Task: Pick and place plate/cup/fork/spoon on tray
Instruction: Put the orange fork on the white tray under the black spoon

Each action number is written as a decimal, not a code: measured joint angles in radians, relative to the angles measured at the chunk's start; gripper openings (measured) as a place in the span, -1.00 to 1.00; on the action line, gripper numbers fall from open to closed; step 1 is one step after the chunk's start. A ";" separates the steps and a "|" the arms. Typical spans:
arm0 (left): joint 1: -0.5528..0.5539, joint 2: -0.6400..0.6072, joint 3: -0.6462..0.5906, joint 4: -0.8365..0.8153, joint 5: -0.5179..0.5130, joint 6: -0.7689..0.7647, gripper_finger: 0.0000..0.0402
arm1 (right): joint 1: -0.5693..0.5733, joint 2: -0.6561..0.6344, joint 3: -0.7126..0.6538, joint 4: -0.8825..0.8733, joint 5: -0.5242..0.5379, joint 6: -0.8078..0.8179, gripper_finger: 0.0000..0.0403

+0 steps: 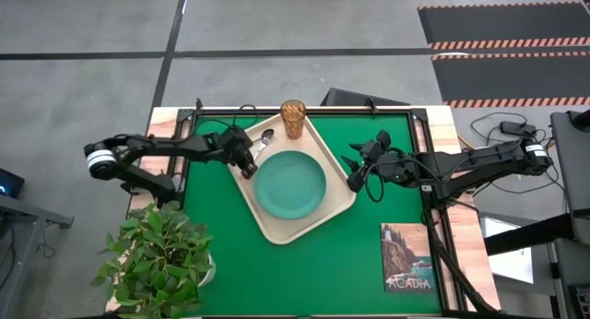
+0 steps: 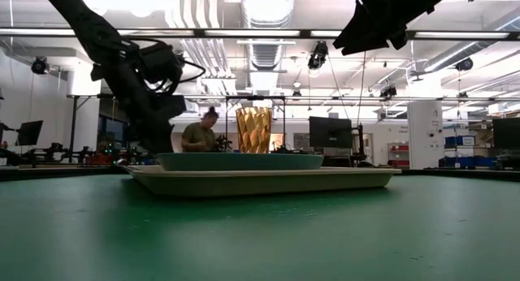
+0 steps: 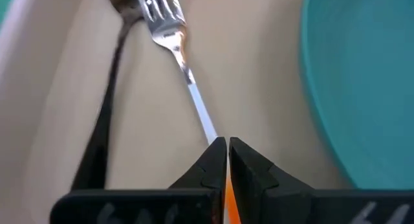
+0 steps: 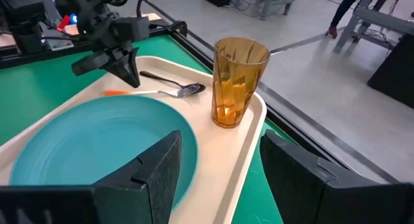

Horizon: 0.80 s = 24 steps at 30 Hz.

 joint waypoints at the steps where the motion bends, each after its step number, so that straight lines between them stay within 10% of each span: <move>1: -0.001 0.004 0.000 0.000 0.001 0.000 -0.99 | 0.000 0.000 0.000 0.000 0.000 0.000 -0.01; 24: -0.095 0.037 -0.001 0.010 -0.164 0.033 -0.41 | 0.000 0.000 0.000 -0.008 0.000 0.007 -0.01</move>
